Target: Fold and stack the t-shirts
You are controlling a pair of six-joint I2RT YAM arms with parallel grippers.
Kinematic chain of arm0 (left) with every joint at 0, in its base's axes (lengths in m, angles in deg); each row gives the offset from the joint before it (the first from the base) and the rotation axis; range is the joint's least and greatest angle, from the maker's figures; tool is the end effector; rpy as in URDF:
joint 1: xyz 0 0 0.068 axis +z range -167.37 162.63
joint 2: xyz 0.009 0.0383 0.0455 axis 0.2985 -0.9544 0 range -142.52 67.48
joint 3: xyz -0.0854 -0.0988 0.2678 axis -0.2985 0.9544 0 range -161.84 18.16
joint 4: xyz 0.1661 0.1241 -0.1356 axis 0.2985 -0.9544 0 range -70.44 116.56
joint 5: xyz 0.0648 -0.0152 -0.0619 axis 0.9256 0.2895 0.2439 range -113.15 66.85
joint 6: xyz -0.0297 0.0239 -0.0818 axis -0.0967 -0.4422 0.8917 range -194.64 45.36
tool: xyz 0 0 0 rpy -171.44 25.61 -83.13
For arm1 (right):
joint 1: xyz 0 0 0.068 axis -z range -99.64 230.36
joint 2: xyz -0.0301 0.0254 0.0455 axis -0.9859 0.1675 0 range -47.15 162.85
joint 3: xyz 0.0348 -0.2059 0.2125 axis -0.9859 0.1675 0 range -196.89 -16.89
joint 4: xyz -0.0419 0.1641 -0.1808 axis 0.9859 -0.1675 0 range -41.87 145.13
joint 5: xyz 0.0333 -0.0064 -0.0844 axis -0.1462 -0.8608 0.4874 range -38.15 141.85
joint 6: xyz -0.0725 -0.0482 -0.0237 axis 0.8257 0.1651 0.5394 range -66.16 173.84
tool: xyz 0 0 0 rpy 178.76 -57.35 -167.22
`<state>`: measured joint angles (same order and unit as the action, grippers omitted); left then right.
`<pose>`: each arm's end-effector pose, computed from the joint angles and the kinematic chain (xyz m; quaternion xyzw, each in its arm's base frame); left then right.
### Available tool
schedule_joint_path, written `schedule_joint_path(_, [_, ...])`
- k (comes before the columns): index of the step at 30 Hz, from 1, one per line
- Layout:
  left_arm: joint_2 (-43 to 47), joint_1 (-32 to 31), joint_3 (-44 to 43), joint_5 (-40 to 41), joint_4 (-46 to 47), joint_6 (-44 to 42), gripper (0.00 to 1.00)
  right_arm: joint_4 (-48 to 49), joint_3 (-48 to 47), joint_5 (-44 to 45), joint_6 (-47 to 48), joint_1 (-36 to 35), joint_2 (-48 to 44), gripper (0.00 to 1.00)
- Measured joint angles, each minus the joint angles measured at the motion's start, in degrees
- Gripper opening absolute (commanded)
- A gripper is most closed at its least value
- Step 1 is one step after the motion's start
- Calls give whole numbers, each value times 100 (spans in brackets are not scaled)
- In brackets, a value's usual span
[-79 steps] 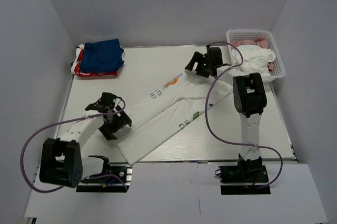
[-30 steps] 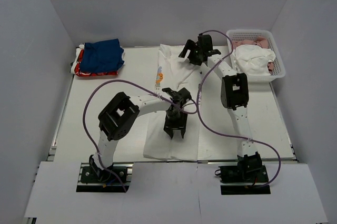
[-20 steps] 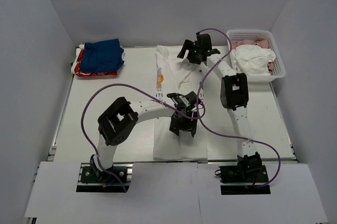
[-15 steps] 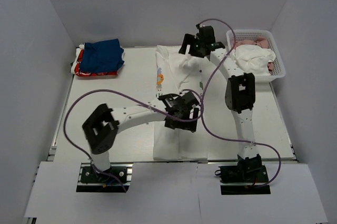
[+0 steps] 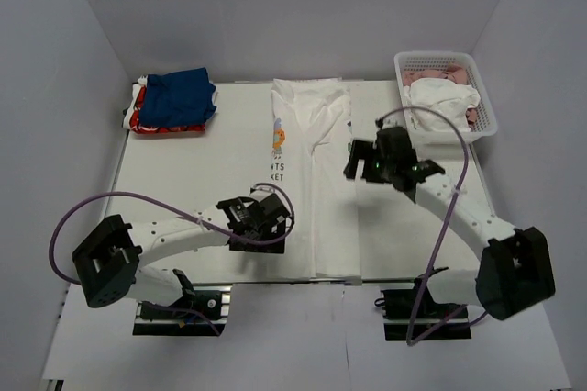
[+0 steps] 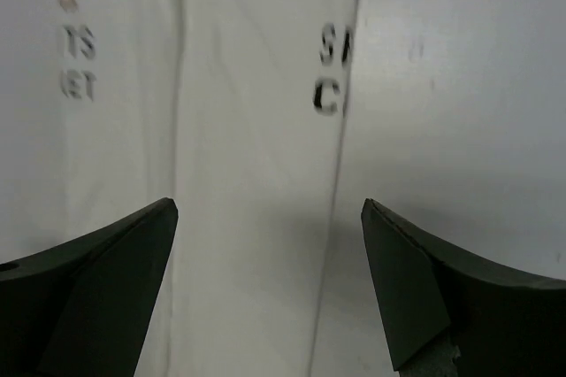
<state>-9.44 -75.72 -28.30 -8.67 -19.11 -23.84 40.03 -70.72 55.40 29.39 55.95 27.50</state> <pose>0.1325 -0.1765 0.1831 0.0496 0.9836 -0.0251 0.1714 0.2797 0.1215 0.2766 0.0144 0.8903 0.1628 0.4251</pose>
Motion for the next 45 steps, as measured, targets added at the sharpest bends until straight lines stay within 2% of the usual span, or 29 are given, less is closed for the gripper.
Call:
schedule_joint_path(2, [2,0,280,-278,295,-59,97,-428,603,33,-146,-238,-315,90])
schedule_joint_path(5, [-133,0,466,-640,564,-136,88,-719,1244,-131,-367,-501,-1012,90])
schedule_joint_path(9, [-391,0,474,-1054,798,-273,83,-1034,1943,-588,-557,-796,-1937,90])
schedule_joint_path(13, [-481,13,479,-1604,1137,-402,64,-1528,2208,-820,-651,-1067,-1967,90])
schedule_joint_path(21, [-494,-46,658,-2498,1467,-380,64,-1980,2575,-1088,-962,-1410,-2020,90])
schedule_joint_path(28, [-402,-66,859,-2935,1432,-186,62,-2083,2846,-1349,-1266,-1676,-2017,89])
schedule_joint_path(30, [-400,-63,898,-2999,1445,-138,50,-2076,2855,-1349,-1309,-1725,-2017,82])
schedule_joint_path(31, [-402,-55,922,-2977,1440,-144,46,-2061,2870,-1349,-1331,-1746,-2013,73])
schedule_joint_path(32, [-402,-26,940,-2973,1421,-140,42,-2037,2894,-1366,-1360,-1768,-2011,68])
schedule_joint_path(33, [-413,-4,953,-2959,1403,-136,32,-1985,2924,-1390,-1390,-1784,-1987,64])
schedule_joint_path(34, [-422,15,962,-2922,1388,-138,27,-1965,2940,-1440,-1436,-1805,-1934,58])
schedule_joint_path(35, [-428,26,973,-2905,1381,-114,21,-1941,2944,-1469,-1458,-1821,-1884,42])
schedule_joint_path(36, [-428,31,984,-2872,1384,-83,14,-1895,2966,-1475,-1467,-1849,-1853,32])
schedule_joint_path(37, [-431,28,1001,-2861,1434,-59,12,-1867,3003,-1488,-1504,-1875,-1834,22])
schedule_joint_path(38, [-428,28,1010,-2868,1473,-33,6,-1838,3040,-1504,-1528,-1893,-1827,3])
schedule_joint_path(39, [-428,24,1012,-2874,1506,-11,0,-1808,3060,-1517,-1515,-1906,-1827,0])
schedule_joint_path(45, [-428,-33,970,-2813,1547,-37,0,-1626,3053,-1523,-1537,-1963,-1790,0])
